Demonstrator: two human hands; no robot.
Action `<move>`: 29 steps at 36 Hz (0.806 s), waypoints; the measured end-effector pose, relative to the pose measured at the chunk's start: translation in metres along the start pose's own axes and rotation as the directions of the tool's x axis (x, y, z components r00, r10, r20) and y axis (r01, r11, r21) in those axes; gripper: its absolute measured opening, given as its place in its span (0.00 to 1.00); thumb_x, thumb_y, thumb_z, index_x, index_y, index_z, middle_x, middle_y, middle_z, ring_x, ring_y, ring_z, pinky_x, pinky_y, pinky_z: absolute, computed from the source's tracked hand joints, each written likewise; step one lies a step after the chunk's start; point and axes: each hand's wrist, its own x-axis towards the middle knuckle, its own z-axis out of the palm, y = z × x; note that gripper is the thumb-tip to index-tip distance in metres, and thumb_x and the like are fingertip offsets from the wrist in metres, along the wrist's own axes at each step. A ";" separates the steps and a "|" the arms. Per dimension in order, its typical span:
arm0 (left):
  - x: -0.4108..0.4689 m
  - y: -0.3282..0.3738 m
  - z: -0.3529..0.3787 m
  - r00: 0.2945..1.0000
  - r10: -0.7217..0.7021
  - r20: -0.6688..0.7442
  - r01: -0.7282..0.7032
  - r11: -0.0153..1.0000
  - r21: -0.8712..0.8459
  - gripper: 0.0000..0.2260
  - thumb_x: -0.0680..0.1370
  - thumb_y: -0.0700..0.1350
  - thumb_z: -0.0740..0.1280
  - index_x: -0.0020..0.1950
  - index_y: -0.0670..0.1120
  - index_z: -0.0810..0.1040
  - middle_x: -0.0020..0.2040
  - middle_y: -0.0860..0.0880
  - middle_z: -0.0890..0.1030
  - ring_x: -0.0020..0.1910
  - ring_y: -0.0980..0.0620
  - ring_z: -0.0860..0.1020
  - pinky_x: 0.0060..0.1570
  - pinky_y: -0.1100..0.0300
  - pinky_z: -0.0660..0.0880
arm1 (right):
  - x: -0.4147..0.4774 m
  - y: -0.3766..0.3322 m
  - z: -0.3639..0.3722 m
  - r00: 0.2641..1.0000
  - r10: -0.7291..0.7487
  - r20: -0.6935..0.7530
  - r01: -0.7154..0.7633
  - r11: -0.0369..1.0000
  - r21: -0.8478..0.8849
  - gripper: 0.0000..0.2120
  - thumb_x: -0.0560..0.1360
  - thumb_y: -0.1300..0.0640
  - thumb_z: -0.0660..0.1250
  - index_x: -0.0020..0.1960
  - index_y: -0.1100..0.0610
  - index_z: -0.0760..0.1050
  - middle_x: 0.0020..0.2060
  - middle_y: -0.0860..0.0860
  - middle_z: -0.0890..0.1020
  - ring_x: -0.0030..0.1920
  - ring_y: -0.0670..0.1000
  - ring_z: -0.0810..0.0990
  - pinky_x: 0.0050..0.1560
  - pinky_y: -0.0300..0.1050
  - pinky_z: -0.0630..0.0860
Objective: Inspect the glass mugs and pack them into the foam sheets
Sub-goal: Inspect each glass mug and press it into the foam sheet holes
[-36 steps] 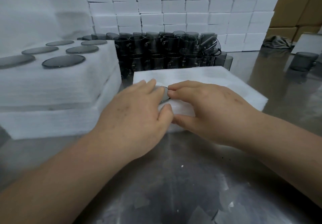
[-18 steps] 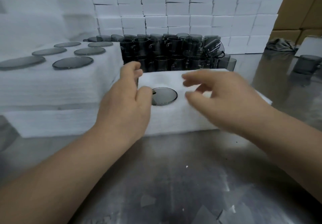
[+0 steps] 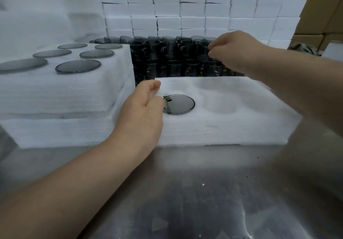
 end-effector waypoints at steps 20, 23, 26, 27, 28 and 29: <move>0.005 0.001 0.002 0.978 -0.155 -0.143 0.116 0.962 -0.248 0.10 0.64 0.46 0.54 0.41 0.54 0.71 0.51 0.55 0.79 0.50 0.53 0.76 0.56 0.50 0.72 | 0.076 0.015 0.043 0.931 0.042 0.362 0.264 0.607 -0.750 0.20 0.77 0.57 0.59 0.67 0.62 0.68 0.60 0.59 0.75 0.57 0.60 0.74 0.53 0.47 0.74; 0.005 0.000 0.002 0.981 -0.140 -0.134 0.109 0.970 -0.218 0.09 0.66 0.46 0.54 0.42 0.54 0.71 0.48 0.57 0.78 0.47 0.53 0.75 0.54 0.49 0.73 | 0.079 0.014 0.042 0.948 0.061 0.312 0.233 0.533 -0.813 0.12 0.76 0.61 0.58 0.56 0.64 0.74 0.47 0.59 0.78 0.41 0.55 0.72 0.30 0.41 0.66; 0.005 -0.002 0.002 0.981 -0.144 -0.131 0.116 0.972 -0.205 0.10 0.64 0.48 0.54 0.42 0.55 0.71 0.42 0.56 0.78 0.43 0.54 0.75 0.47 0.51 0.73 | 0.080 0.019 0.048 0.958 0.130 0.257 0.164 0.487 -0.858 0.09 0.75 0.63 0.57 0.38 0.63 0.72 0.32 0.55 0.72 0.31 0.53 0.69 0.31 0.43 0.67; 0.005 -0.002 0.002 0.981 -0.143 -0.127 0.116 0.973 -0.200 0.09 0.65 0.48 0.55 0.42 0.55 0.71 0.41 0.56 0.77 0.42 0.54 0.75 0.45 0.52 0.73 | 0.082 0.022 0.049 0.963 0.127 0.239 0.149 0.489 -0.859 0.10 0.74 0.64 0.58 0.34 0.62 0.69 0.31 0.55 0.71 0.30 0.53 0.69 0.34 0.45 0.68; 0.005 -0.003 0.003 0.983 -0.135 -0.126 0.109 0.975 -0.192 0.08 0.67 0.47 0.55 0.42 0.55 0.71 0.40 0.56 0.77 0.40 0.54 0.74 0.44 0.53 0.73 | 0.082 0.024 0.050 0.969 0.113 0.220 0.138 0.491 -0.860 0.11 0.73 0.65 0.59 0.33 0.61 0.67 0.30 0.56 0.70 0.31 0.54 0.69 0.37 0.47 0.69; 0.005 -0.003 0.003 0.983 -0.129 -0.128 0.104 0.977 -0.185 0.07 0.70 0.46 0.56 0.42 0.55 0.71 0.39 0.57 0.77 0.39 0.55 0.74 0.42 0.54 0.72 | 0.083 0.025 0.051 0.976 0.090 0.199 0.131 0.487 -0.864 0.10 0.73 0.65 0.60 0.32 0.61 0.66 0.31 0.56 0.70 0.32 0.55 0.70 0.39 0.49 0.69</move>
